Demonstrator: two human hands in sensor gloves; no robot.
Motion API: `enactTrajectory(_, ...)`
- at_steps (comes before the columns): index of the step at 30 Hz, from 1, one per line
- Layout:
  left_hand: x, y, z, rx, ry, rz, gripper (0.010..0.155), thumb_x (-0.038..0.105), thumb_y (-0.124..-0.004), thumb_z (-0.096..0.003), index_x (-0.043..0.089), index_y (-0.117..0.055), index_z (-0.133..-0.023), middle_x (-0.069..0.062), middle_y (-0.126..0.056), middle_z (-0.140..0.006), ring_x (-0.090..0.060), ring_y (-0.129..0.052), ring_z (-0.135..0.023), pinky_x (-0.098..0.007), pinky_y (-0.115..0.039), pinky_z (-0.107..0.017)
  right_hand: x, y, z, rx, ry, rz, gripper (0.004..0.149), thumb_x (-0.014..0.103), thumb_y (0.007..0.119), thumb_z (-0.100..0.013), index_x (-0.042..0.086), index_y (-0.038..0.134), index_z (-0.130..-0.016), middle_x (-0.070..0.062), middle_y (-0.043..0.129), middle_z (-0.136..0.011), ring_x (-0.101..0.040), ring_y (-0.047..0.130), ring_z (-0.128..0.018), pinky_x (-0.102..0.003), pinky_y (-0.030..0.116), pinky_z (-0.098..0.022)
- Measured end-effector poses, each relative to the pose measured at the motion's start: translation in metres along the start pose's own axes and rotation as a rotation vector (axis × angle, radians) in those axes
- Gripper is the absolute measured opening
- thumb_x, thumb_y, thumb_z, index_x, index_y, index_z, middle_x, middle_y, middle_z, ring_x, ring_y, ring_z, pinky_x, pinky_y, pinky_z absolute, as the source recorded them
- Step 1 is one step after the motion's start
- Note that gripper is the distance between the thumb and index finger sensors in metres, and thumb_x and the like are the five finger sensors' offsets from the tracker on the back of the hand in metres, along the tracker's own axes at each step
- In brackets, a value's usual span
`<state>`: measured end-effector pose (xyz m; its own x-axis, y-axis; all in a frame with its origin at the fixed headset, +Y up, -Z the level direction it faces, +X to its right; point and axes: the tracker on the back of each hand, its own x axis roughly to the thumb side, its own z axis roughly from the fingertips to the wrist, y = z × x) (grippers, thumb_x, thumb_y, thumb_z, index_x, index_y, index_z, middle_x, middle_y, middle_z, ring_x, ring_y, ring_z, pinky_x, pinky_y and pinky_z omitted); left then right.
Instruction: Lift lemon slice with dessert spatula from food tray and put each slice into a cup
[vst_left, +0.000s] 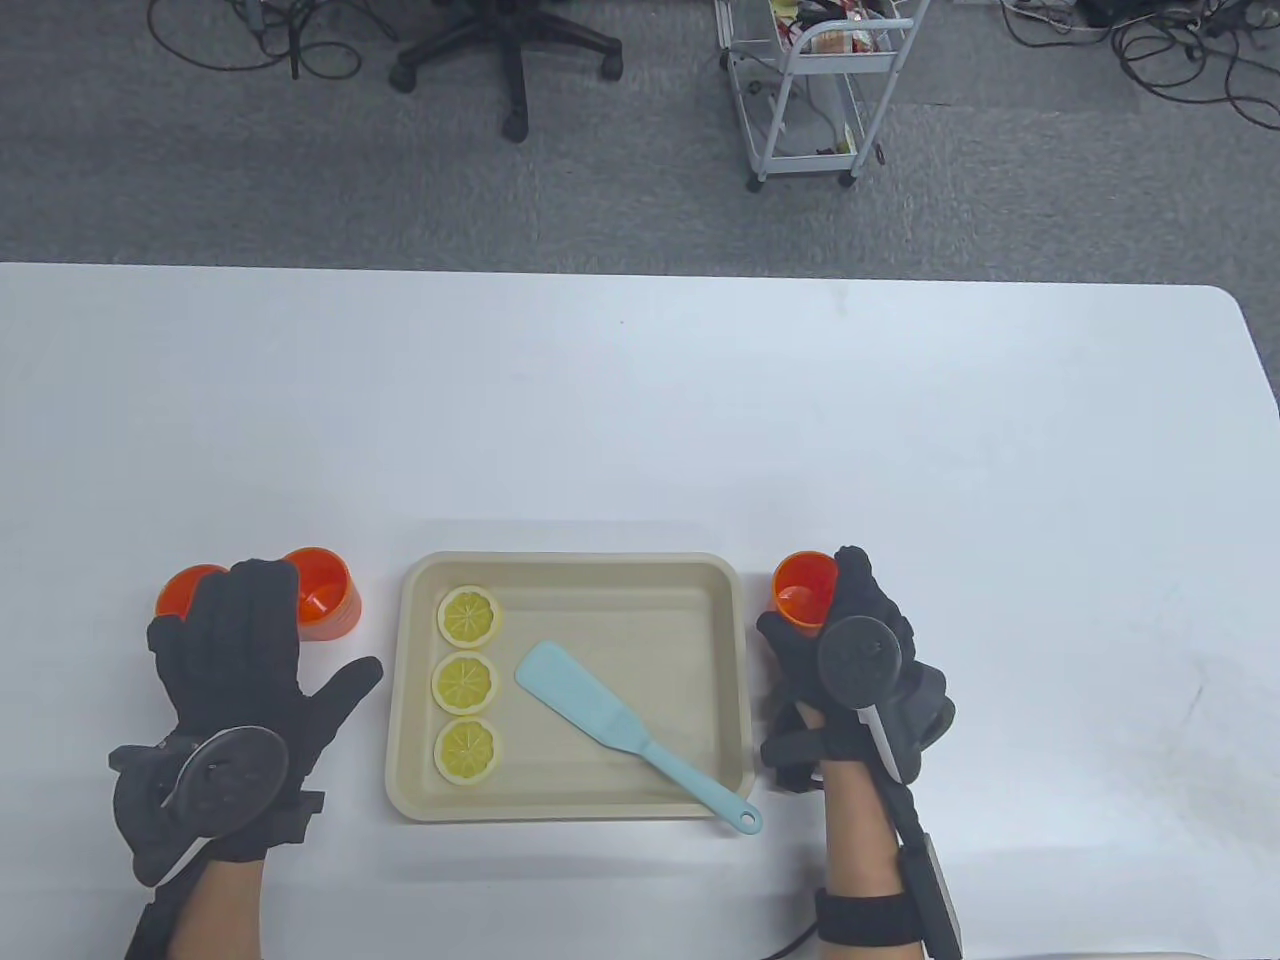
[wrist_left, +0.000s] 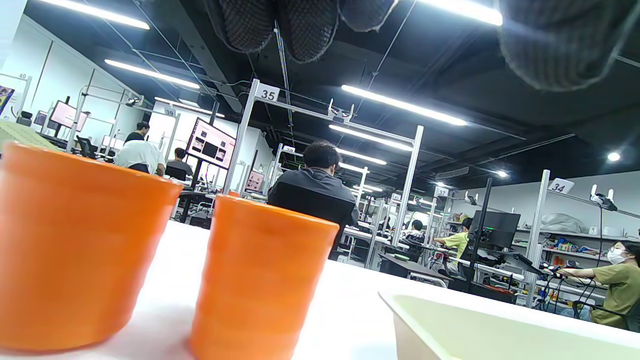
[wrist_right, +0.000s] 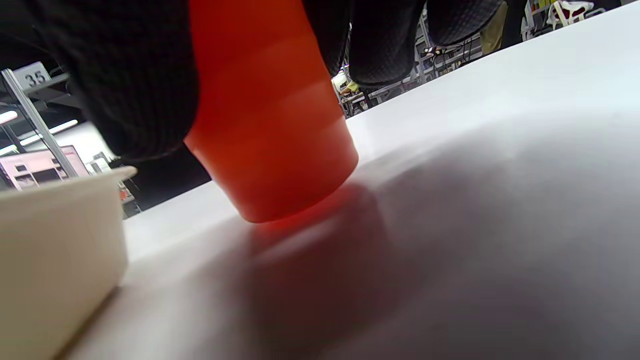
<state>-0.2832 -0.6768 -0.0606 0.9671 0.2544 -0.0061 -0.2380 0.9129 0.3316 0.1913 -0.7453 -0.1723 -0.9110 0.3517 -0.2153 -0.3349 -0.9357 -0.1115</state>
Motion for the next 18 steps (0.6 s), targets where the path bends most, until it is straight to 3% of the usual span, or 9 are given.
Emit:
enactTrajectory(6,-0.005,-0.003,-0.002,-0.011,0.021,0.020,0.104,0.075,-0.076,-0.0492,0.022,-0.027,-0.124,-0.019,-0.040,-0.129,-0.054,-0.040,-0.119,-0.083,-0.030,-0.078,-0.004,0.006,-0.002,0.023,0.004,0.018,0.099,0.055,0.088,-0.048,0.024,0.024,-0.116,-0.005,0.049,-0.118,-0.041,0.062,-0.110,-0.064,0.047,-0.080)
enactTrajectory(13,-0.016,-0.005,-0.002,-0.018,0.059,0.041,0.102,0.074,-0.075,-0.0507,0.022,-0.028,-0.124,-0.020,-0.040,-0.129,-0.055,-0.040,-0.118,-0.083,-0.031,-0.078,-0.005,-0.004,0.001,0.072,-0.051,-0.039,0.105,0.058,0.088,-0.049,0.025,0.014,-0.115,-0.011,0.031,-0.122,-0.047,0.046,-0.113,-0.066,0.040,-0.080)
enactTrajectory(18,-0.024,-0.002,-0.002,-0.002,0.091,0.076,0.102,0.074,-0.075,-0.0508,0.022,-0.028,-0.124,-0.020,-0.039,-0.129,-0.055,-0.041,-0.118,-0.083,-0.031,-0.078,-0.002,-0.032,0.016,-0.052,-0.088,-0.062,0.105,0.059,0.088,-0.049,0.025,0.013,-0.115,-0.013,0.025,-0.122,-0.048,0.039,-0.114,-0.067,0.037,-0.080)
